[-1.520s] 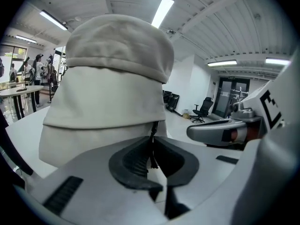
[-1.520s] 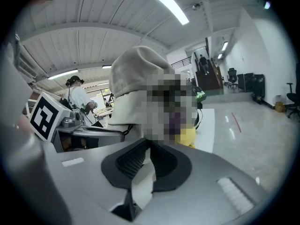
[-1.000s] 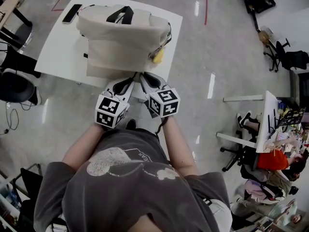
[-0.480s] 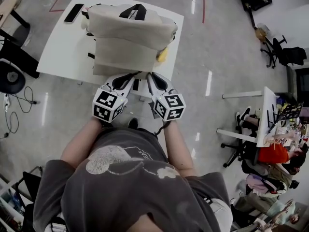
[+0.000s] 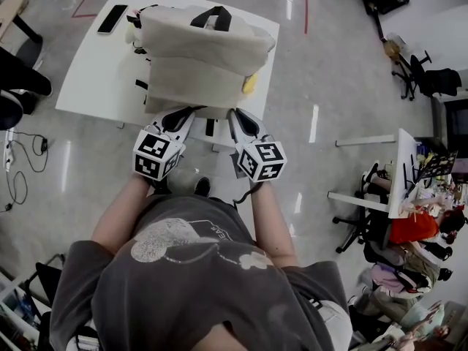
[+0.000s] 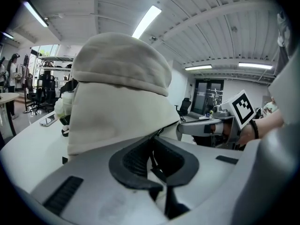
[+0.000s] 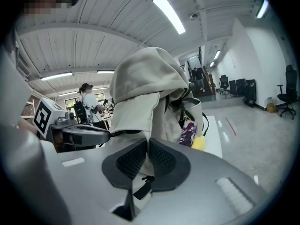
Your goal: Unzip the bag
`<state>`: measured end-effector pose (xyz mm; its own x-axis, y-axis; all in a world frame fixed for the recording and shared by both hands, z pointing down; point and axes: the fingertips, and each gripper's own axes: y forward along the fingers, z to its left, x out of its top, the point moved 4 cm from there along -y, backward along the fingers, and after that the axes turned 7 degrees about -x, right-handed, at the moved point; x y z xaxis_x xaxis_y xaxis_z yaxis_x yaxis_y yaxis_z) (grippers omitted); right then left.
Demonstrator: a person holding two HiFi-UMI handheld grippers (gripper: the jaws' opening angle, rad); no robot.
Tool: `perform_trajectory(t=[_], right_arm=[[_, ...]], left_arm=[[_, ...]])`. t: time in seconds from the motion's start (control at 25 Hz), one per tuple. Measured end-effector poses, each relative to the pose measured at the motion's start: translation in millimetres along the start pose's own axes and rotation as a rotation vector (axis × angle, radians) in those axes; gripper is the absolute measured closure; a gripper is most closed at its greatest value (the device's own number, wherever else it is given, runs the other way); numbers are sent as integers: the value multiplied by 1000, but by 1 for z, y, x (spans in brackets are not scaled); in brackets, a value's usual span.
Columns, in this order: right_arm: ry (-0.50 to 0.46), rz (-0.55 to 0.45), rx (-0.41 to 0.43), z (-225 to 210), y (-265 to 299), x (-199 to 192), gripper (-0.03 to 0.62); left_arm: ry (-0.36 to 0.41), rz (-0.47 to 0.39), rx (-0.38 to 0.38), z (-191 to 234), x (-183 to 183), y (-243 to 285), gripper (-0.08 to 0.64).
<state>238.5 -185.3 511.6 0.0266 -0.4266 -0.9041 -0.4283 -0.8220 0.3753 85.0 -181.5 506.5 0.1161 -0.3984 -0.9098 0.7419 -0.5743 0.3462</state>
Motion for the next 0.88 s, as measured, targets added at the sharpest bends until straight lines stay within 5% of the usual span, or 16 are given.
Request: perform_trajectory(t=[0.68, 0.88], right_arm=[[-2, 17, -72, -1, 2, 0, 571], [-4, 19, -87, 3, 4, -1, 571]], left_arm=[[-74, 27, 242, 106, -41, -66, 526], [-60, 31, 253, 125, -43, -74, 525]])
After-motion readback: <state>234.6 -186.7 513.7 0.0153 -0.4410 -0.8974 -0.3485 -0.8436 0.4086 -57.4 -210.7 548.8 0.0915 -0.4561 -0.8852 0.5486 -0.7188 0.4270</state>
